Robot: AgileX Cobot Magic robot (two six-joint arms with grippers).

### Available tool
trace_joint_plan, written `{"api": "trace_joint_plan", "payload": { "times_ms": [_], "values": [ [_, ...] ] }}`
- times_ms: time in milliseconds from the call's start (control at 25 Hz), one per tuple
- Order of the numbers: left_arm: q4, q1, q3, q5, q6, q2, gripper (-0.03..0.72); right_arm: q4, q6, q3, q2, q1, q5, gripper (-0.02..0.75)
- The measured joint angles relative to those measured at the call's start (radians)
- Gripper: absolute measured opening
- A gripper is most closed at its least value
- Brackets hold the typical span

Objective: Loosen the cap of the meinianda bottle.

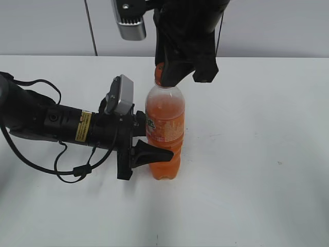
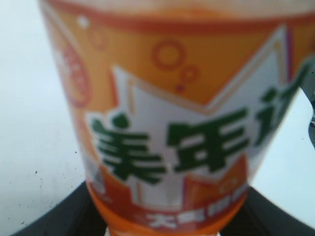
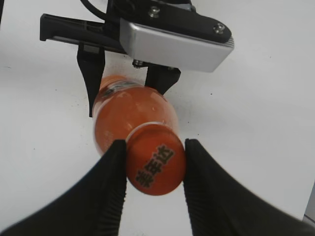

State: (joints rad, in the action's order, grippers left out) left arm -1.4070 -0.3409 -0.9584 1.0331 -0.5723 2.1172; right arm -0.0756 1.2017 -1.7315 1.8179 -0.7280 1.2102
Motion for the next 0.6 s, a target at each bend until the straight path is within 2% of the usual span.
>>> {"api": "trace_joint_plan", "payload": {
  "times_ms": [600],
  "values": [
    [0.0, 0.0, 0.0, 0.001, 0.0, 0.0, 0.38, -0.039, 0.004, -0.008, -0.037, 0.0, 0.001, 0.269]
  ]
}}
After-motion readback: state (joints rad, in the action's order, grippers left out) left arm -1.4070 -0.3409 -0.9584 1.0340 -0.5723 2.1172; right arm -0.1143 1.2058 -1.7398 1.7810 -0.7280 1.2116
